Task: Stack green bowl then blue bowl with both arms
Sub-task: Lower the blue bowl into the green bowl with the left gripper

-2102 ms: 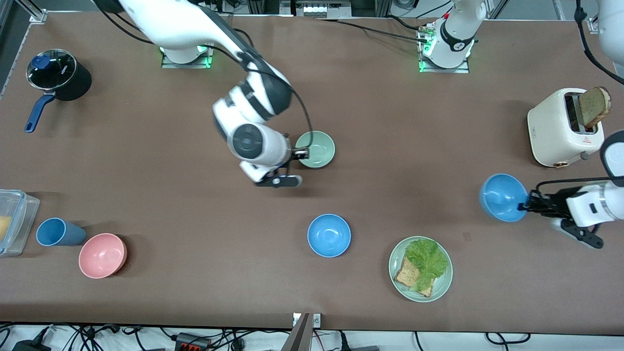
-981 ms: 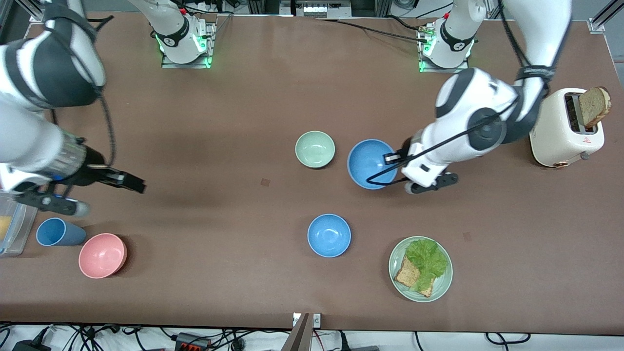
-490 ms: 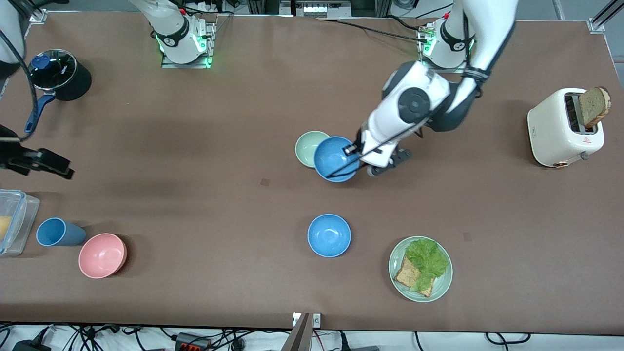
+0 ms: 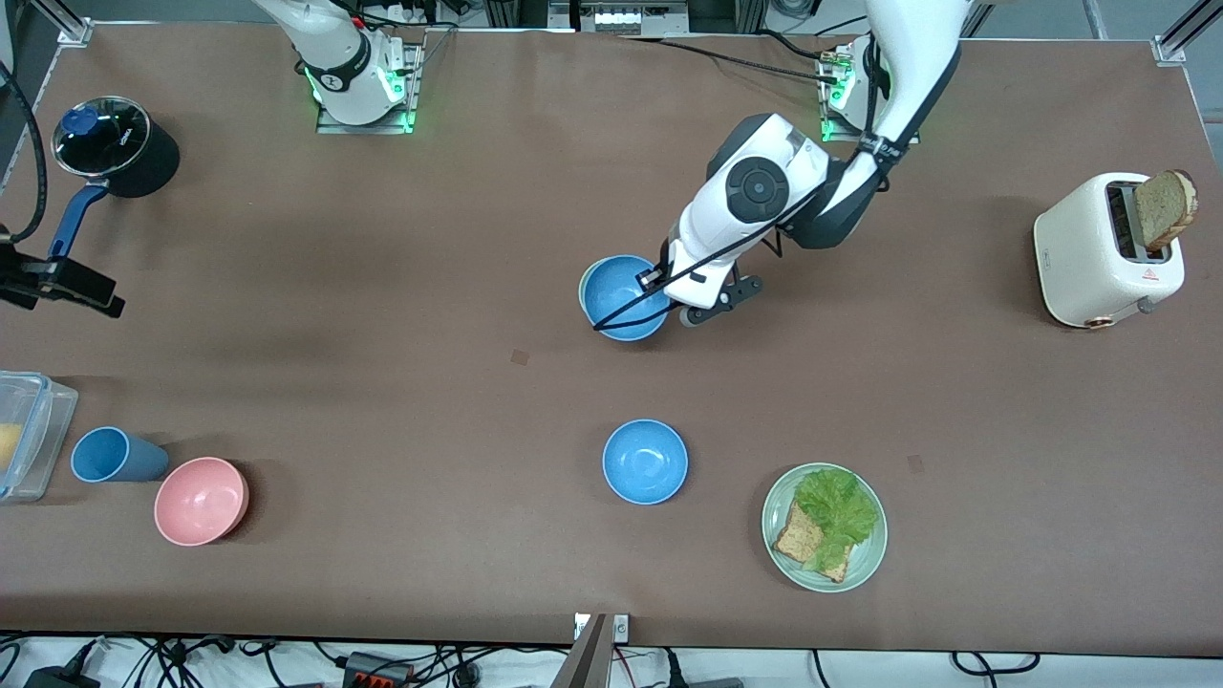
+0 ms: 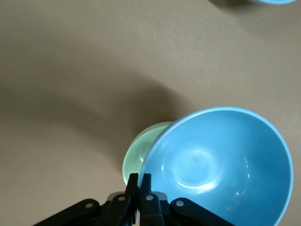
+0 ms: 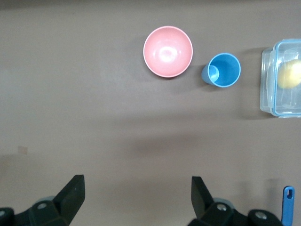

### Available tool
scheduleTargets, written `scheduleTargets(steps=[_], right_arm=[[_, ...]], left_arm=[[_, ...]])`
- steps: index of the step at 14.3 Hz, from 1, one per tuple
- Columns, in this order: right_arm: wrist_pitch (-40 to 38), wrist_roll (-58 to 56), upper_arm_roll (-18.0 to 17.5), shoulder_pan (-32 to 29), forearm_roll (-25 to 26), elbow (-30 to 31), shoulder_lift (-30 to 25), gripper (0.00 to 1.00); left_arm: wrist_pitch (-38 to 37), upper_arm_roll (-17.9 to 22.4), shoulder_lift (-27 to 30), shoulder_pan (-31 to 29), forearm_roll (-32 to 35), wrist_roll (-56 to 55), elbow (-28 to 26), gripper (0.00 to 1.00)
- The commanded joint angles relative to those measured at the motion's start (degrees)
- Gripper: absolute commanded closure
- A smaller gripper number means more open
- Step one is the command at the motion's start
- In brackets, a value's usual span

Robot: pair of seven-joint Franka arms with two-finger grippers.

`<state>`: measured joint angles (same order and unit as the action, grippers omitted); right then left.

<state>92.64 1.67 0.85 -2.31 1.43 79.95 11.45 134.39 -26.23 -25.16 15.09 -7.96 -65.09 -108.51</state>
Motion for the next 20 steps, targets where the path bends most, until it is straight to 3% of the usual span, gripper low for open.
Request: scheduleTargets(steps=[1,8,12,17,20], right_arm=[[1.84,-0.70,-0.15,0.03,0.51,8.10,-6.25,0.00],[10.72,-3.87,-0.15,0.20,0.60,19.26,-12.41,0.00],[8.71,-3.34,-0.24,0.12,0.51,19.02,-12.33,0.00],[3.18,-3.25,-0.50,0.03,0.33,17.26,-12.51,0.00],[3.43,-3.25,-0.42,0.03,0.42,17.25,-12.68,0.00]], left_arm=[[6.13,0.30,0.38,0.91,-0.57,-0.57,-3.89,1.00],[8.51,0.39,-0.77,1.61,-0.57,-0.57,-5.04,0.99],[9.84,0.21,-1.56,1.61,-0.66,-3.27,-5.84,0.79],[8.53,0.12,-0.16,-1.37,-0.57,-3.56,-5.40,0.77],[1.08,0.03,1.16,-4.88,-0.57,-0.24,-2.25,0.77]])
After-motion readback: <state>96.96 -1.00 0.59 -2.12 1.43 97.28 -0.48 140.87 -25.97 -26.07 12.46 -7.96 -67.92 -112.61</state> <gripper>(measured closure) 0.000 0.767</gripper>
